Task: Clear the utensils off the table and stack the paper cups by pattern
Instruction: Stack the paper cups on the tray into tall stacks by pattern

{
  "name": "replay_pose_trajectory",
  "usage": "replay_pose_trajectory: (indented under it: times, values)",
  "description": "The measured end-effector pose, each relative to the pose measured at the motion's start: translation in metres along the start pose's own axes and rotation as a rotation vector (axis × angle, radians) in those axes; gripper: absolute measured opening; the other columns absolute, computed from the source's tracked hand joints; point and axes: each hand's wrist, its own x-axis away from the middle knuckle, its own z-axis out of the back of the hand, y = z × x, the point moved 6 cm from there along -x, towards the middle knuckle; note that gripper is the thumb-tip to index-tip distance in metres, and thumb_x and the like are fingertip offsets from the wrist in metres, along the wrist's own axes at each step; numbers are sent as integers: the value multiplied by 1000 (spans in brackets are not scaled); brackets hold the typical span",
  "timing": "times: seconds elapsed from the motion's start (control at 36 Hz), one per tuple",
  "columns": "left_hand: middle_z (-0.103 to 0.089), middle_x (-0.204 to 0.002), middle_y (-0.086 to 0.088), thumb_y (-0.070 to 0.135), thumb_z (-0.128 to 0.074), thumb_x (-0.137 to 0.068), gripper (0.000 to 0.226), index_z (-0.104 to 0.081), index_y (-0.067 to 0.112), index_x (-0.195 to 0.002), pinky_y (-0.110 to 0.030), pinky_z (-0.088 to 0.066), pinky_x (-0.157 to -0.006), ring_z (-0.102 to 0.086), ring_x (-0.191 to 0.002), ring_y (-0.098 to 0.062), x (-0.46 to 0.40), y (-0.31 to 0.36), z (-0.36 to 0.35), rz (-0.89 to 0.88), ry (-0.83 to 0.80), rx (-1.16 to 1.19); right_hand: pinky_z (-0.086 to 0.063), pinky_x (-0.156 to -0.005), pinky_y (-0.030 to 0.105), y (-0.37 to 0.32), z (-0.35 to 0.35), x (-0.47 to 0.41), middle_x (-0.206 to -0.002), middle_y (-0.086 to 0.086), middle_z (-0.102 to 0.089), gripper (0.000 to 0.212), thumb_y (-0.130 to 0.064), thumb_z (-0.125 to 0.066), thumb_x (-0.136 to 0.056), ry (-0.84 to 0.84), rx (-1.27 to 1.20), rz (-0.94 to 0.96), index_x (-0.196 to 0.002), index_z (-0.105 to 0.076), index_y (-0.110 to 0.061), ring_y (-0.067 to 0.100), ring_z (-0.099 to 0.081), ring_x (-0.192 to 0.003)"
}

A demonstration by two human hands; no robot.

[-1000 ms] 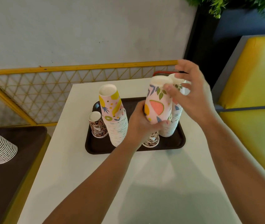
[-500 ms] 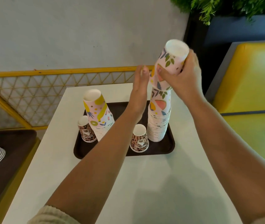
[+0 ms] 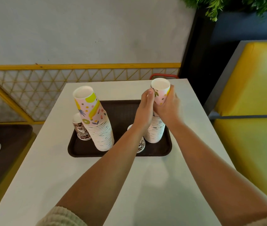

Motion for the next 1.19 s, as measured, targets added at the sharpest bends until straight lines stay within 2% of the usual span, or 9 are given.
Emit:
replay_pose_trajectory:
  times: [0.14, 0.31, 0.44, 0.56, 0.64, 0.75, 0.94, 1.03, 1.19]
  values:
    - [-54, -129, 3, 51, -20, -99, 55, -37, 18, -140, -17, -40, -86, -51, -115, -10, 8, 4, 3, 0, 15, 4, -42, -77, 23, -2, 4, 3, -126, 6, -53, 76, -40, -73, -75, -8, 2, 7, -133, -34, -13, 22, -53, -112]
    - [-54, -128, 0, 50, -21, -99, 49, -50, 21, -126, -40, -36, -108, -47, -123, -18, 27, 43, 44, -223, 249, -38, -40, -101, 46, -45, 26, 20, -128, 4, -44, 74, -41, -71, -76, 203, -55, 168, -135, -34, -15, 19, -44, -117]
    - [-56, -108, 9, 47, -25, -92, 46, -57, 21, -113, -25, -40, -96, -52, -107, -10, 56, 89, 88, -452, 413, -63, -45, -96, 40, -106, 29, 31, -123, 5, -48, 57, -33, -65, -80, 299, -151, 361, -127, -44, -9, 15, -47, -114]
    - [-59, -111, 3, 33, -29, -97, 41, -60, 11, -113, -11, -38, -90, -53, -104, -8, 76, 112, 137, -581, 556, -120, -36, -86, 5, -146, 11, 40, -118, -4, -46, 52, -24, -65, -82, 214, -235, 471, -127, -44, -9, 8, -48, -105]
    - [-61, -113, -3, 32, -34, -98, 34, -61, 14, -109, -10, -38, -89, -54, -108, -10, 87, 117, 183, -617, 664, -157, -33, -80, -1, -174, -10, 49, -116, -7, -44, 52, -21, -65, -83, 155, -275, 525, -129, -42, -11, 8, -49, -100]
    - [-60, -114, -7, 35, -44, -91, 12, -55, 33, -94, -13, -41, -85, -55, -104, -10, 97, 111, 250, -563, 777, -157, -33, -83, 0, -211, -50, 61, -120, 1, -49, 50, -19, -65, -83, 43, -313, 587, -127, -44, -9, 7, -48, -101]
    - [-56, -114, 4, 28, -50, -89, 21, -56, 21, -108, -7, -38, -73, -50, -92, 2, 128, 82, 363, -468, 939, -291, -32, -85, -1, -264, -143, 89, -121, 3, -49, 45, -15, -66, -82, -109, -370, 623, -124, -49, -10, 6, -49, -102]
    - [-51, -120, 5, 26, -54, -89, 30, -53, 17, -118, -9, -37, -82, -48, -106, -6, 141, 67, 411, -426, 993, -333, -33, -82, -1, -282, -191, 101, -122, 2, -50, 46, -18, -66, -83, -185, -373, 591, -125, -49, -11, 8, -50, -101]
    - [-38, -129, 0, 21, -62, -88, 50, -40, 11, -133, -38, -39, -105, -43, -122, -20, 154, 37, 508, -281, 1112, -351, -36, -79, 3, -316, -283, 124, -123, 3, -48, 48, -19, -67, -82, -304, -341, 582, -126, -48, -12, 8, -49, -102]
